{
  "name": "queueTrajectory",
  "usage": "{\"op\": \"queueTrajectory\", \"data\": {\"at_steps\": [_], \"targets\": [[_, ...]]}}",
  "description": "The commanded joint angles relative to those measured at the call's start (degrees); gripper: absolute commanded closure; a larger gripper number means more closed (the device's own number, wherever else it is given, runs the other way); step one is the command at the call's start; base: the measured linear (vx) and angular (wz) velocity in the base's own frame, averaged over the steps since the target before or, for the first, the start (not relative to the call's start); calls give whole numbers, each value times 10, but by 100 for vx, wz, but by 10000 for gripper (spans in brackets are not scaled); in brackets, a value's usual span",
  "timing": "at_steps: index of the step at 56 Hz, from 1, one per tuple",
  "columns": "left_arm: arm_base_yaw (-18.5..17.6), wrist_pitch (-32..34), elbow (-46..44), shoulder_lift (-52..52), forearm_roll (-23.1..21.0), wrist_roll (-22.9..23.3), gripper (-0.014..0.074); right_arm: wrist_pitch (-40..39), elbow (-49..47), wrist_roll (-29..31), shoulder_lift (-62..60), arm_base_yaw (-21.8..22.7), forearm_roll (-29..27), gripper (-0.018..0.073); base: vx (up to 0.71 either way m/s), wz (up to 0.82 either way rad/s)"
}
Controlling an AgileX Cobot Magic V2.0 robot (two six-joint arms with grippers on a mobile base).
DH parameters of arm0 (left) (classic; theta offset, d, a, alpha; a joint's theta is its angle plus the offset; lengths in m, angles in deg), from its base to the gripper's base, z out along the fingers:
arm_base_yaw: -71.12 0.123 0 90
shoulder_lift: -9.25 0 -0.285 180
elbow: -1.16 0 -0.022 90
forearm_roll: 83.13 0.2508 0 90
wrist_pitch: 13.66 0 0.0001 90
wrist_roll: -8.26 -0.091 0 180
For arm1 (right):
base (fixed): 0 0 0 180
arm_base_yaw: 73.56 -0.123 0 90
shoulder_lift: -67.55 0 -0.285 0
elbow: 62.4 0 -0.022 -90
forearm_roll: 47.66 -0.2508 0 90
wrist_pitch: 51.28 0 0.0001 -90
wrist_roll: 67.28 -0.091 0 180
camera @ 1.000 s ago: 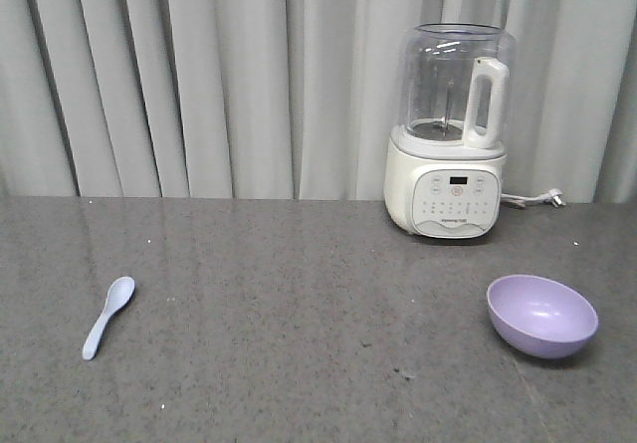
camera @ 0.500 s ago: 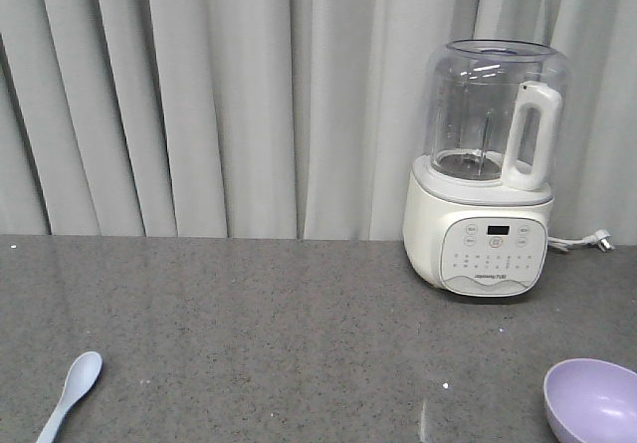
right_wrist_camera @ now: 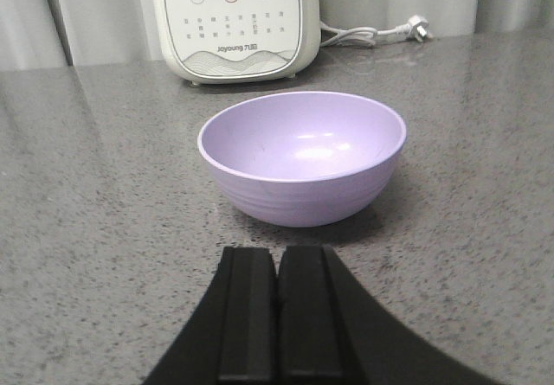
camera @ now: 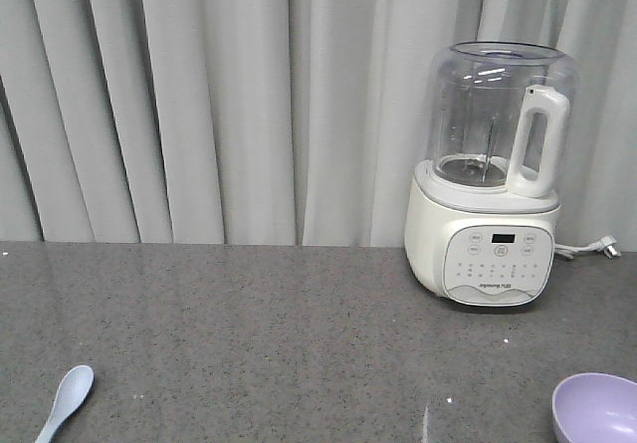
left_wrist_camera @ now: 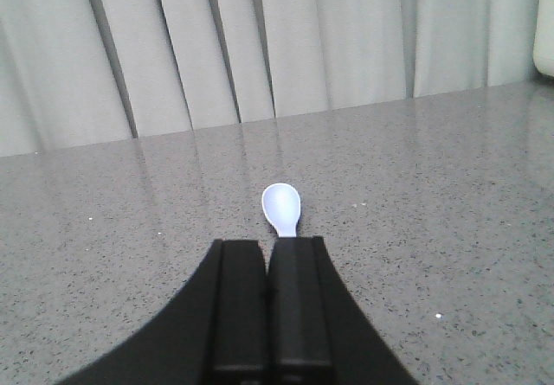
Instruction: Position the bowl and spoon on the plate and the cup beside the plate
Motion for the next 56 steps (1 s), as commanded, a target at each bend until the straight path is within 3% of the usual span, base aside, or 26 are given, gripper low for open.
{"op": "queueTrajectory", "data": {"at_steps": [1, 23, 31, 42, 46, 53, 56], "targets": [[1, 47, -14, 9, -1, 2, 599, -49, 2, 34, -2, 3, 38, 568, 0, 0], [1, 55, -15, 9, -1, 2, 599, -75, 2, 39, -2, 3, 34, 568, 0, 0], [1, 95, -15, 9, -6, 2, 599, -119, 2, 36, -2, 3, 3, 568, 0, 0], [1, 136, -15, 9, -6, 3, 599, -128, 1, 40, -2, 3, 3, 568, 0, 0], [1, 165, -20, 9, -6, 24, 599, -165, 1, 34, -2, 3, -2, 568, 0, 0], [1, 268, -35, 9, -5, 140, 599, -246, -22, 28, -2, 3, -12, 568, 0, 0], [1, 282, -56, 8, -5, 161, 599, -256, -51, 31, -2, 3, -11, 568, 0, 0]]}}
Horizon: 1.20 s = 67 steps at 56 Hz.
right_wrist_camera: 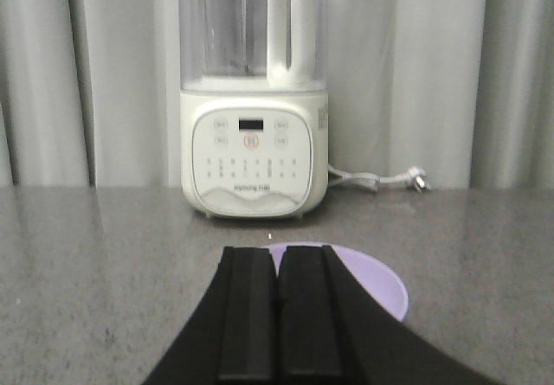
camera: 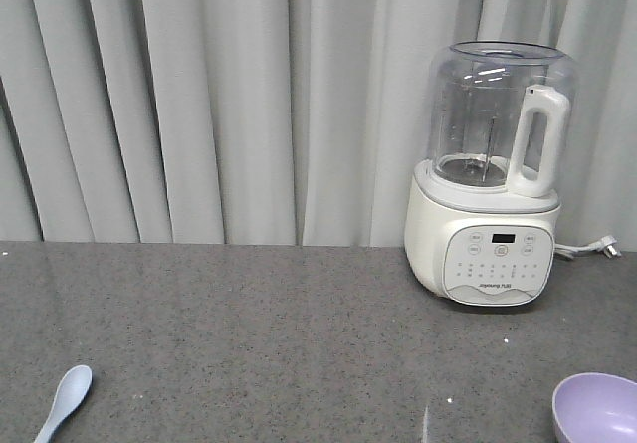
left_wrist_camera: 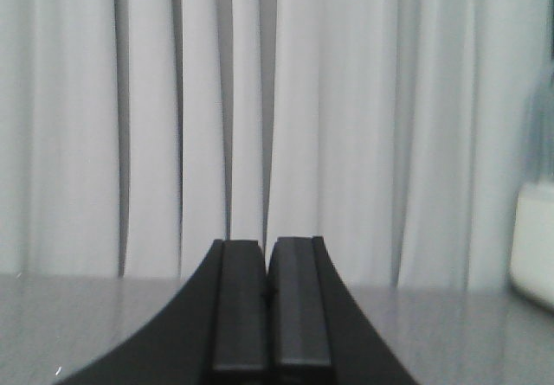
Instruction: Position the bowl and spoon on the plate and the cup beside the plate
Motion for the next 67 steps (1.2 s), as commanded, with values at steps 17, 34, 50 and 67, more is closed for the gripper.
{"op": "queueTrajectory", "data": {"at_steps": [17, 34, 50, 67], "targets": [[1, -57, -386, -236, -2, -72, 599, -12, -368, 77, 193, 3, 1, 568, 0, 0], [1, -111, -535, -544, -4, -59, 591, 5, -478, 83, 488, 3, -6, 563, 0, 0], [1, -108, -535, -552, -4, -61, 354, 3, -478, 83, 490, 3, -5, 402, 0, 0], [1, -75, -535, -552, -4, -59, -9, -9, -478, 83, 489, 3, -5, -88, 0, 0]]}}
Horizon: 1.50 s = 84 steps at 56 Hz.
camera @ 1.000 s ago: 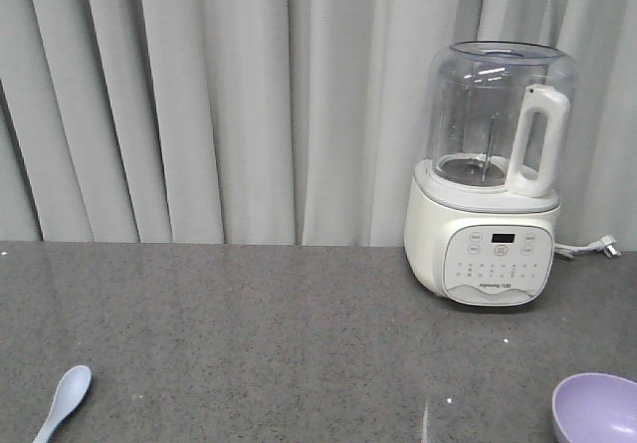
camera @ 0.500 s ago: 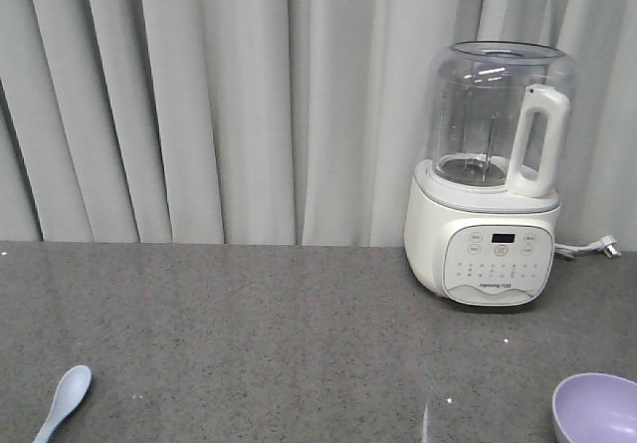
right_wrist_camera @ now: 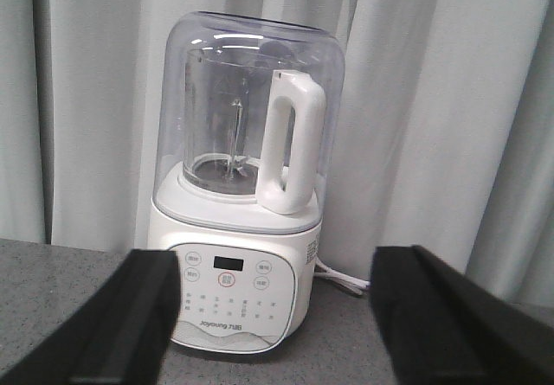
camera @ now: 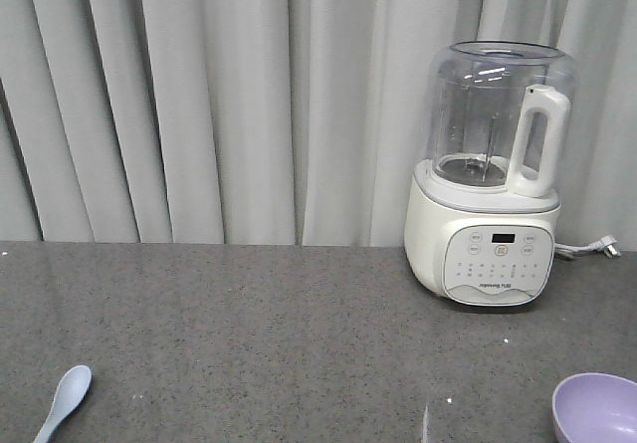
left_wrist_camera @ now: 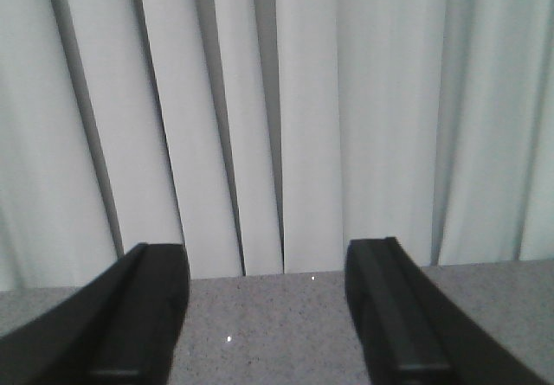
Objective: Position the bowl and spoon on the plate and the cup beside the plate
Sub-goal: 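Grasp the white spoon handle with the left gripper and lift it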
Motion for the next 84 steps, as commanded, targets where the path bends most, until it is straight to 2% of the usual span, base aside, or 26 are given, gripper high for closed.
{"op": "queueTrajectory", "data": {"at_steps": [1, 7, 17, 22, 30, 46, 72, 79, 84], "targets": [[1, 74, -21, 7, -4, 4, -13, -59, -20, 1, -4, 3, 1, -103, 0, 0], [1, 50, -22, 7, -4, 4, 0, -62, -20, 1, -4, 3, 1, -139, 0, 0], [1, -182, -84, -30, -4, 4, 45, -63, -20, 1, -4, 3, 1, -107, 0, 0], [1, -248, -120, -85, -4, 5, 48, -63, -20, 1, -4, 3, 0, -82, 0, 0], [1, -344, -155, -185, 3, 41, 48, -62, -20, 1, -4, 3, 0, -34, 0, 0], [1, -383, -155, -322, 1, 41, 48, -54, -20, 1, -4, 3, 0, 8, 0, 0], [1, -383, -155, -404, 1, 41, 66, -40, -20, 1, -4, 3, 0, 8, 0, 0], [1, -387, -155, -413, 1, 41, 133, -40, -20, 1, -4, 3, 0, 8, 0, 0], [-7, -394, -155, -413, 13, 41, 261, -40, -20, 1, -4, 3, 0, 8, 0, 0]]}}
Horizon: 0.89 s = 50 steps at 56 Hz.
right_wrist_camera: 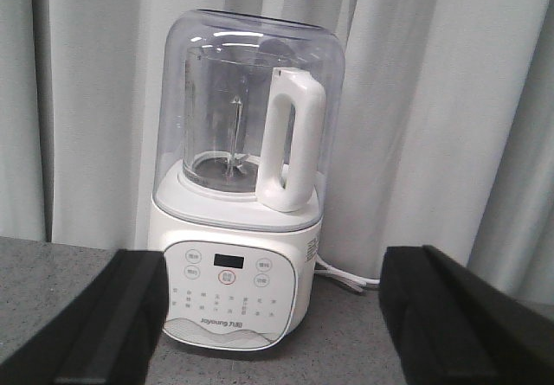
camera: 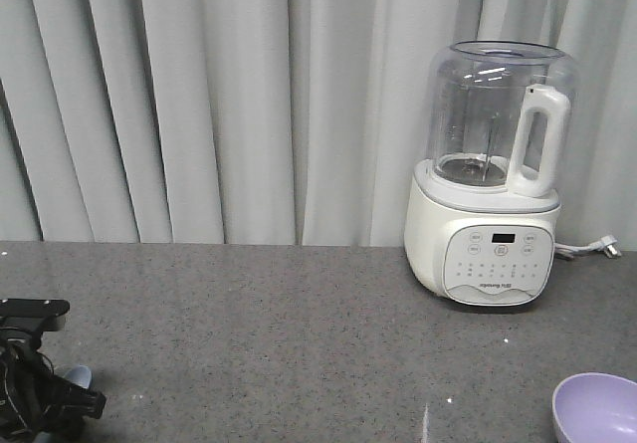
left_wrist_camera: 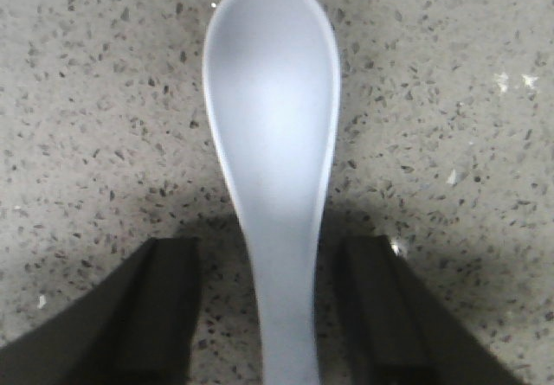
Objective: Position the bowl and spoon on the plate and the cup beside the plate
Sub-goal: 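Grasp the white spoon handle with the left gripper and lift it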
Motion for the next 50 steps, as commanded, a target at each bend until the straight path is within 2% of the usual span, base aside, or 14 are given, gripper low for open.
{"op": "queueTrajectory", "data": {"at_steps": [1, 3, 4, 8, 19, 30, 37, 44, 50], "targets": [[-11, 7, -15, 18, 4, -2, 304, -43, -20, 2, -4, 3, 0, 8, 0, 0], [-16, 4, -15, 18, 11, -9, 386, -43, -20, 3, -4, 3, 0, 8, 0, 0], [-18, 2, -15, 18, 15, -10, 456, -43, -20, 4, -4, 3, 0, 8, 0, 0], [-27, 0, -15, 18, 18, -10, 606, -43, -20, 4, -4, 3, 1, 9, 0, 0], [-33, 3, -15, 42, 4, -10, 604, -43, -20, 4, -4, 3, 1, 9, 0, 0], [-33, 11, -56, 136, -26, -22, 604, -13, -22, -1, -4, 3, -8, 10, 0, 0], [-33, 1, -97, 199, -64, -48, 603, 127, -60, -43, -5, 27, -24, 27, 0, 0], [-33, 0, -112, 247, -108, -74, 602, 304, -131, -106, 30, 91, -24, 45, 0, 0], [-33, -4, -112, 271, -121, -88, 603, 390, -166, -106, 71, 136, -24, 52, 0, 0]]}}
